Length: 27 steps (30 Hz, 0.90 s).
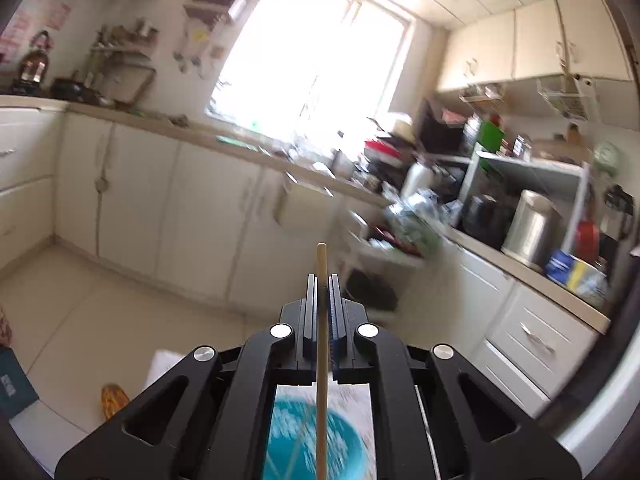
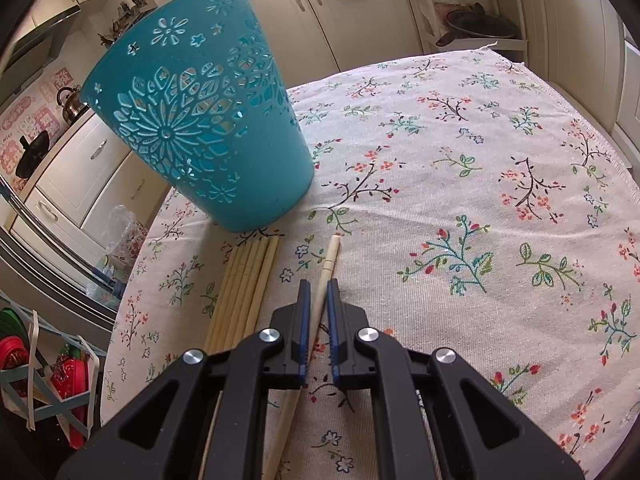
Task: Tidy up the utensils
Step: 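Lift the stick with the left gripper and drop it into the teal basket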
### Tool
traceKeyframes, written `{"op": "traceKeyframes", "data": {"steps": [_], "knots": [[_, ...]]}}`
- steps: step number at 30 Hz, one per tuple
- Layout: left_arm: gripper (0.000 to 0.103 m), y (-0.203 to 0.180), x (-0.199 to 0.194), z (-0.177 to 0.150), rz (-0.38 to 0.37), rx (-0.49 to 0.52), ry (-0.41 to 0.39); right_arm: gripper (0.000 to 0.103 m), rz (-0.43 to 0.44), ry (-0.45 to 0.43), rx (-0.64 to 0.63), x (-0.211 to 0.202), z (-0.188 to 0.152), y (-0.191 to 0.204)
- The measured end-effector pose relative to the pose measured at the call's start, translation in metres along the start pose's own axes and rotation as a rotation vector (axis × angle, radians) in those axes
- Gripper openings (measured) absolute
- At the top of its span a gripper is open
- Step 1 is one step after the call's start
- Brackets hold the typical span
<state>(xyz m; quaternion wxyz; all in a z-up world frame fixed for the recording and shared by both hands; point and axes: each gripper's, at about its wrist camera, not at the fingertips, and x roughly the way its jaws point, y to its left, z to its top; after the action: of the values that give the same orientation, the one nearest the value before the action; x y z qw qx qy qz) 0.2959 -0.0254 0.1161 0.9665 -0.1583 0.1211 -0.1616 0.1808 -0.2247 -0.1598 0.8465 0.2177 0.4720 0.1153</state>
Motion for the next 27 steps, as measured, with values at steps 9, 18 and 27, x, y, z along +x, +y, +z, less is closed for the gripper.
{"op": "traceKeyframes", "data": {"steps": [9, 18, 27], "knots": [[0.005, 0.023, 0.052, -0.027, 0.131, -0.035, -0.009, 0.009, 0.018, 0.0, 0.021, 0.001, 0.003, -0.004], [0.005, 0.033, 0.058, -0.059, 0.16, 0.005, 0.038, 0.009, 0.022, -0.001, 0.024, 0.001, 0.005, -0.005], [0.005, 0.038, 0.052, -0.076, 0.169, 0.026, 0.088, 0.01, 0.02, -0.001, 0.02, 0.001, 0.005, -0.004]]}}
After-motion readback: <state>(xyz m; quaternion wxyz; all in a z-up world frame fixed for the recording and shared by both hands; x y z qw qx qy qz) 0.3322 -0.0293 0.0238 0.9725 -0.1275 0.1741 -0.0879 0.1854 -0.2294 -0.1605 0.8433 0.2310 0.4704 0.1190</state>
